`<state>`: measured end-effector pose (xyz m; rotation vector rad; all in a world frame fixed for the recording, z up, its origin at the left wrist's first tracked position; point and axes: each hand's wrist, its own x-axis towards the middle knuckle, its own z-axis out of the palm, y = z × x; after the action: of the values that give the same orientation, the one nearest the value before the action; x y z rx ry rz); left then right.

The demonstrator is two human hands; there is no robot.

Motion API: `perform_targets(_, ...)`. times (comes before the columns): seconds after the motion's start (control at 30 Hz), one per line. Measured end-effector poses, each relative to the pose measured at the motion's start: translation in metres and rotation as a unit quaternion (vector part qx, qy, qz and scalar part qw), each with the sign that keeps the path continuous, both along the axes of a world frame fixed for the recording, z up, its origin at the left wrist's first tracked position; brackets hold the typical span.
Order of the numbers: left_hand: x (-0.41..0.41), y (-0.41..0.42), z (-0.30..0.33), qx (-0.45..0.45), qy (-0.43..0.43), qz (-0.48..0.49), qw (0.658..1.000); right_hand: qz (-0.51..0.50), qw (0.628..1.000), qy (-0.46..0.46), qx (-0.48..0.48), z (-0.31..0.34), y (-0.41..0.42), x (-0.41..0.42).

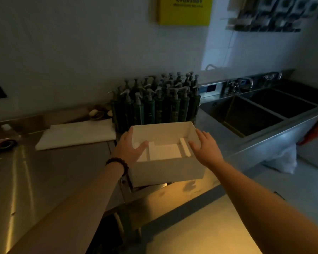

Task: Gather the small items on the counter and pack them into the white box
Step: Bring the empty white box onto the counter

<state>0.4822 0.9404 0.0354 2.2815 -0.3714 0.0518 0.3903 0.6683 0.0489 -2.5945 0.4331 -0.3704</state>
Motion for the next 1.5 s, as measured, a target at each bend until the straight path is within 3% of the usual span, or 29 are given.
perform_targets(0.27,0.057,-0.021,-0.021,0.01,0.086,0.029,0.996,0.055,0.986,0.098,0.125,-0.021,-0.057,0.064)
perform_targets(0.47,0.063,-0.022,-0.039,0.028,0.173,0.008,0.985,0.096,0.951,0.126,0.266,-0.038,-0.068,0.081)
perform_targets(0.6,0.063,-0.023,-0.04,-0.014,0.186,0.022,0.982,0.094,0.937,0.116,0.316,-0.044,-0.068,0.083)
perform_targets(1.07,0.049,-0.006,-0.036,-0.12,0.199,0.059,0.971,0.119,0.932,0.099,0.326,-0.026,-0.046,0.088)
perform_targets(1.3,0.029,0.038,-0.018,-0.197,0.182,0.162,0.95,0.194,0.931,0.107,0.291,0.01,-0.003,0.141)
perform_targets(1.5,-0.004,0.117,0.004,-0.175,0.121,0.278,0.937,0.285,0.907,0.116,0.286,0.01,0.09,0.174)
